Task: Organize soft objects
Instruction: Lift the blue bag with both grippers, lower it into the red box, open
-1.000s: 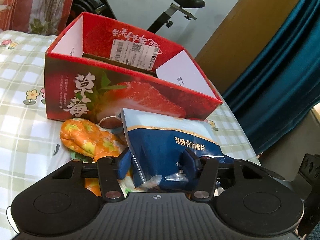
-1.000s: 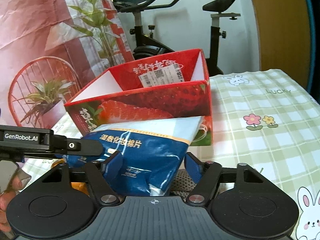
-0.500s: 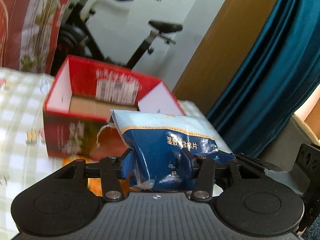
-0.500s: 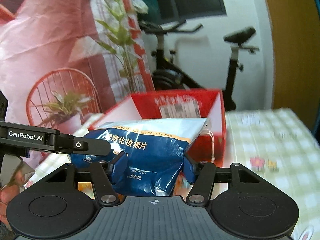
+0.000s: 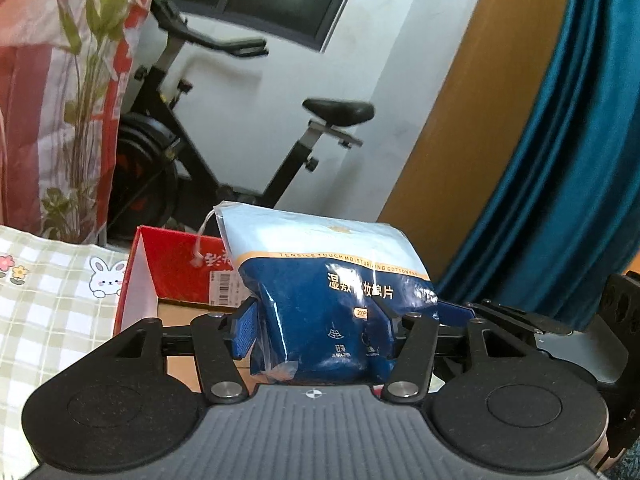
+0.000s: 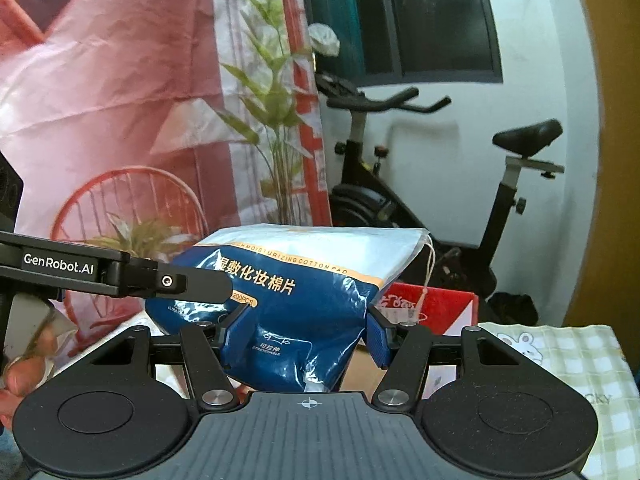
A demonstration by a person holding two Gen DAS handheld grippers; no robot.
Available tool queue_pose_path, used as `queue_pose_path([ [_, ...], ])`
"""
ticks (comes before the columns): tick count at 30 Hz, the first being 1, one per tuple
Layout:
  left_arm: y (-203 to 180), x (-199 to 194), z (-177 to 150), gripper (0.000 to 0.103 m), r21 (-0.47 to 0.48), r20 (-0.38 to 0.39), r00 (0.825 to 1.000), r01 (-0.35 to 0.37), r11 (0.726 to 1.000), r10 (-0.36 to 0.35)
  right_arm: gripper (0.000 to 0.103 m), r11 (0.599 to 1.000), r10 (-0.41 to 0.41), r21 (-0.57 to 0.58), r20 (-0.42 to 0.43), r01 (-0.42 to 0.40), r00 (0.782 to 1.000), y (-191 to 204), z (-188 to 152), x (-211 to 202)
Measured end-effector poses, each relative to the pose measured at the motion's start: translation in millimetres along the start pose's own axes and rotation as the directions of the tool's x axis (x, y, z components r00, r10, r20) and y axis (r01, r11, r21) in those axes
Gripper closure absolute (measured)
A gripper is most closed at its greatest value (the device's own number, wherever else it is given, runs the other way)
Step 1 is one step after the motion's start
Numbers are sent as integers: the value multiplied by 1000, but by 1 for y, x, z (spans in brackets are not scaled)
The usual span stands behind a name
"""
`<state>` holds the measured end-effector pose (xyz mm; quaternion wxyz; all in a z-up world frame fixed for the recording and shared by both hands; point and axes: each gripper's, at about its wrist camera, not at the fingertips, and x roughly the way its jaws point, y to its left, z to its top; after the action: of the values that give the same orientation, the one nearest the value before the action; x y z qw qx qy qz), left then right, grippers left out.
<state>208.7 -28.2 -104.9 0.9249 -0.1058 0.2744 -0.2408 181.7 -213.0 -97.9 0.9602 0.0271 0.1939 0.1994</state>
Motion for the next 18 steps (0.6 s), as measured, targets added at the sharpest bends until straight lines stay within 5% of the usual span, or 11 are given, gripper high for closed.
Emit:
queue_pose_path([
  [8,45,62,-1,44,-115,-132,991,7,993,-23,48,999,-11,34,-125,16,992,-30,-17,71],
  [18,58,93,-16,42,-115,-243,970,-30,993,1,48,995,-26,85,-248,49,968,-46,-48,110],
])
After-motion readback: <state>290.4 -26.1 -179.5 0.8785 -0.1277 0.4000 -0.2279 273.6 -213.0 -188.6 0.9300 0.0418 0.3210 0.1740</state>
